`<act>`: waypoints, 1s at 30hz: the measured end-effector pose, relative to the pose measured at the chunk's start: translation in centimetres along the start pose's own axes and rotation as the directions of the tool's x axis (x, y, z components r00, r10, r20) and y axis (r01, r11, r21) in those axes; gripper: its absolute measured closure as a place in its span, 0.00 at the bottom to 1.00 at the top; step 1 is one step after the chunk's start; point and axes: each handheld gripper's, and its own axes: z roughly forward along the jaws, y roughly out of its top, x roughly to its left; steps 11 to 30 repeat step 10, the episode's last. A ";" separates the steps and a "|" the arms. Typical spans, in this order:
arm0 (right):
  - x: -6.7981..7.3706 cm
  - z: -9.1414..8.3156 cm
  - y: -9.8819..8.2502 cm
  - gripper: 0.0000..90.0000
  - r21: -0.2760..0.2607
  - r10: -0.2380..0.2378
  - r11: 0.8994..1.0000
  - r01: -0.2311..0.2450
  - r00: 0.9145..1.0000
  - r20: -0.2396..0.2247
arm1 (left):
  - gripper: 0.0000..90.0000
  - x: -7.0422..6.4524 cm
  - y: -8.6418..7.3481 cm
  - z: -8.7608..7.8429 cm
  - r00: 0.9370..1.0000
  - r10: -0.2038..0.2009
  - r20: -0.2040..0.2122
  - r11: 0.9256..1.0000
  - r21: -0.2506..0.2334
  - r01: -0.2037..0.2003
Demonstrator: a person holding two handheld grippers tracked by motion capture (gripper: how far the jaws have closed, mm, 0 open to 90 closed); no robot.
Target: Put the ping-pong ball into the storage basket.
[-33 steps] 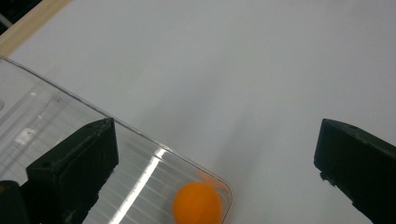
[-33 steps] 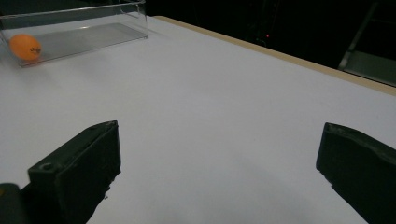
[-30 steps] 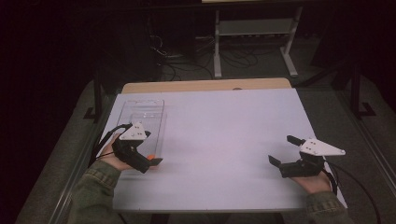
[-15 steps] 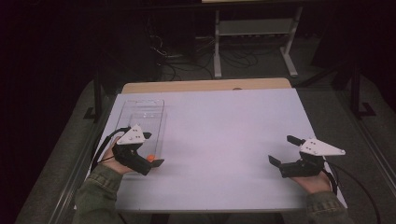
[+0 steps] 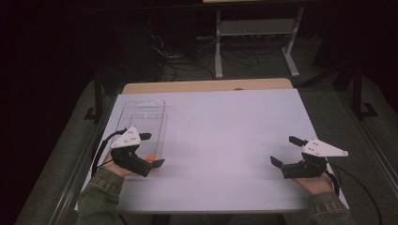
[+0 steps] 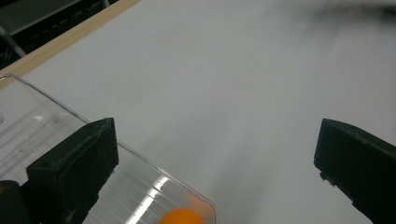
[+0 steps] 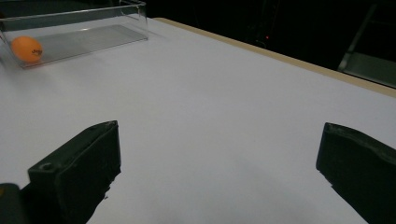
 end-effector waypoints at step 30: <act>0.0 0.0 0.0 0.00 -0.003 0.002 1.000 -0.002 1.000 -0.001 | 0.00 0.4 -1.3 -0.8 0.999 -0.038 -0.028 0.997 -0.061 0.036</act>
